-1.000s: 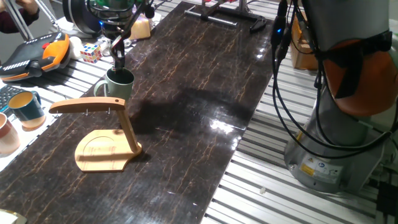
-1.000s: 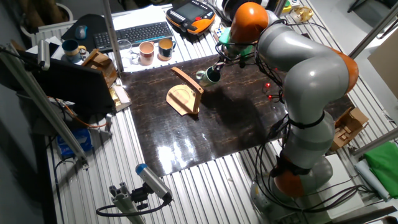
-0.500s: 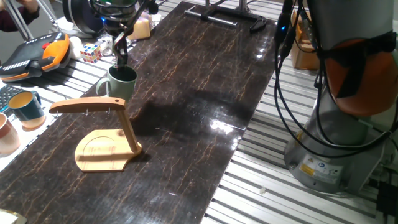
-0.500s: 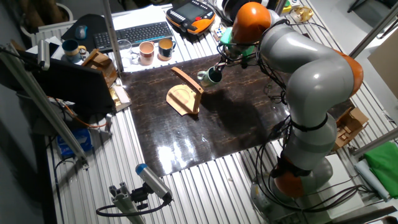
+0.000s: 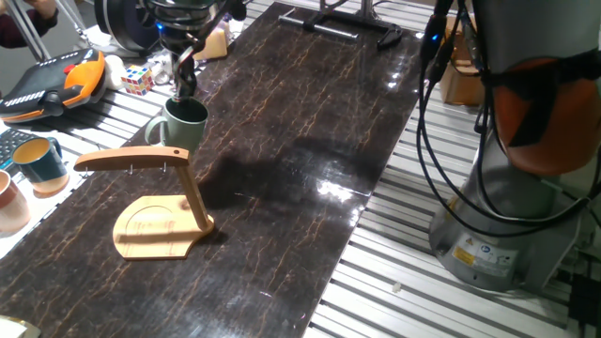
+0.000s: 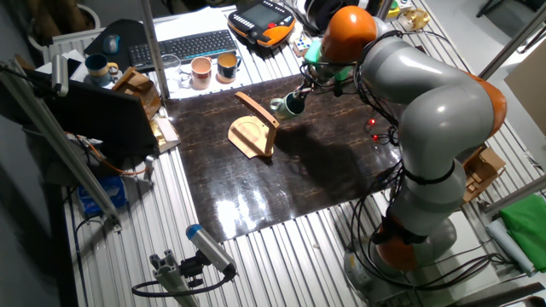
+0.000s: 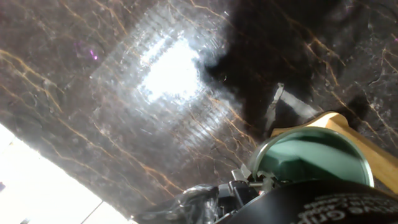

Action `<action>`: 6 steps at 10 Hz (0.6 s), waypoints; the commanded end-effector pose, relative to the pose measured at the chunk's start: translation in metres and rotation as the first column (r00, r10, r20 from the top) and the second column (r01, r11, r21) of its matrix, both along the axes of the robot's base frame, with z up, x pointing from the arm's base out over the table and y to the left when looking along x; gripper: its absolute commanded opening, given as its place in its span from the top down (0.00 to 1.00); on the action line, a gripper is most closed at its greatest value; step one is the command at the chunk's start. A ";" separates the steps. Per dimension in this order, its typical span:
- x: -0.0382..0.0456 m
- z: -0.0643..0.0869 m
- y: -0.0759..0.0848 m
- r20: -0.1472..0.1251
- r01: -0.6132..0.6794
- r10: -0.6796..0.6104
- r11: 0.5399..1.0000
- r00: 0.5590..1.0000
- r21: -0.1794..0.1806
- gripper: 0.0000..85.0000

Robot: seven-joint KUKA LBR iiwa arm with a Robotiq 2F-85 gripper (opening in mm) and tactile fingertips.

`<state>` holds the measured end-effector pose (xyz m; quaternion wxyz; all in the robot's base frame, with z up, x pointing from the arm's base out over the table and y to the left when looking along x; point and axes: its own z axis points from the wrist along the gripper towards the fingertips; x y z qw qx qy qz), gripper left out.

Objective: Put the cup on the cup rack

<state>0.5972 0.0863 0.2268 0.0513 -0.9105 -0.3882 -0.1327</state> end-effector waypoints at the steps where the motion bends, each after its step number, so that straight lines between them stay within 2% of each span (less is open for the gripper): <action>1: -0.0020 0.001 0.000 0.007 -0.007 0.007 1.000 1.000 0.002 0.99; 6: -0.0129 0.005 0.006 0.021 0.006 -0.006 1.000 1.000 0.009 0.99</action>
